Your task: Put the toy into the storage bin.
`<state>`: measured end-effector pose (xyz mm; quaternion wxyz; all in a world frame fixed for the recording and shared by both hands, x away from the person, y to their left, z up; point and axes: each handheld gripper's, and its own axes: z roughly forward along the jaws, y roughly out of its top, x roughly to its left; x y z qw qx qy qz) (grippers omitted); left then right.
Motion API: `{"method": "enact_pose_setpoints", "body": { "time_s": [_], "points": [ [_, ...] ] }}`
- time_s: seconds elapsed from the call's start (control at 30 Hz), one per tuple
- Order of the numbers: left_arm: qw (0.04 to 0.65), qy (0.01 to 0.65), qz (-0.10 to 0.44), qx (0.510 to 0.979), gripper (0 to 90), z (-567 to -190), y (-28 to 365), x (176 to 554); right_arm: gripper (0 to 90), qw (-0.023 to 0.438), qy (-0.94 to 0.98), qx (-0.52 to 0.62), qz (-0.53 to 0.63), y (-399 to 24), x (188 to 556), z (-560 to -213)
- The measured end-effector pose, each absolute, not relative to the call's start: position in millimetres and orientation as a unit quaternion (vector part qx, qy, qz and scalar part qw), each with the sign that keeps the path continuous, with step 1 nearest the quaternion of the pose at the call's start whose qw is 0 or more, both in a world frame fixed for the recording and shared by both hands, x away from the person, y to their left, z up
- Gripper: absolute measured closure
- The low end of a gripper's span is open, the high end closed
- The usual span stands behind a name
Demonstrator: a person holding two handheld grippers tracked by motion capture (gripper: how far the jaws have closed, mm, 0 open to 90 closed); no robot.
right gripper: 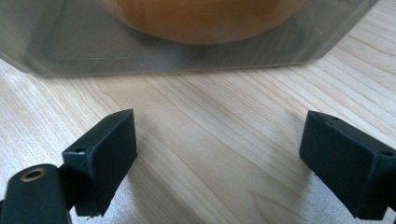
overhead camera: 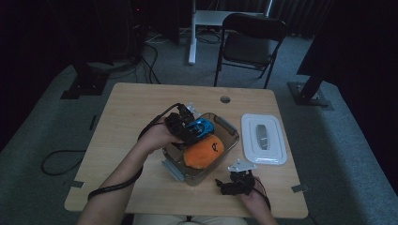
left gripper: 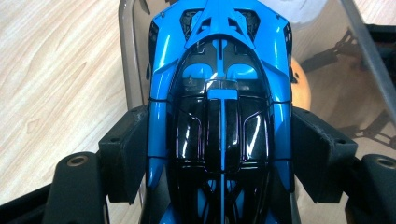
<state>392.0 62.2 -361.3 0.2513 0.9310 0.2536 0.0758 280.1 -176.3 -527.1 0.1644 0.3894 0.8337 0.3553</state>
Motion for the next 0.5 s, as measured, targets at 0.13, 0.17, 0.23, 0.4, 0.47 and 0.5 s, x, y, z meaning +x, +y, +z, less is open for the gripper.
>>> {"method": "enact_pose_setpoints", "body": {
  "time_s": [0.13, 0.17, 0.23, 0.4, 0.47, 0.5],
  "points": [
    [0.251, 0.256, 0.076, 0.930, 28.8, -364.8, 59.4, 392.3, 10.8, 0.165, 0.834, 0.389, 0.355, -176.4, 280.2, -527.1],
    [0.251, 0.256, 0.078, 0.930, 28.8, -365.0, 58.4, 392.1, 10.8, 0.165, 0.834, 0.389, 0.355, -176.4, 280.1, -527.2],
    [0.245, 0.253, 0.083, 0.932, 28.8, -366.3, 56.2, 391.8, 10.8, 0.165, 0.834, 0.388, 0.356, -176.5, 280.2, -527.2],
    [0.229, 0.253, 0.103, 0.934, 28.8, -371.6, 54.1, 392.3, 10.8, 0.165, 0.834, 0.388, 0.356, -176.5, 280.2, -527.2],
    [0.229, 0.251, 0.101, 0.935, 28.7, -372.3, 53.5, 391.7, 10.8, 0.164, 0.834, 0.388, 0.356, -176.5, 280.0, -527.1],
    [0.229, 0.247, 0.097, 0.937, 28.7, -372.1, 52.8, 391.4, 10.8, 0.164, 0.834, 0.388, 0.356, -176.5, 280.0, -527.1]
  ]
}}
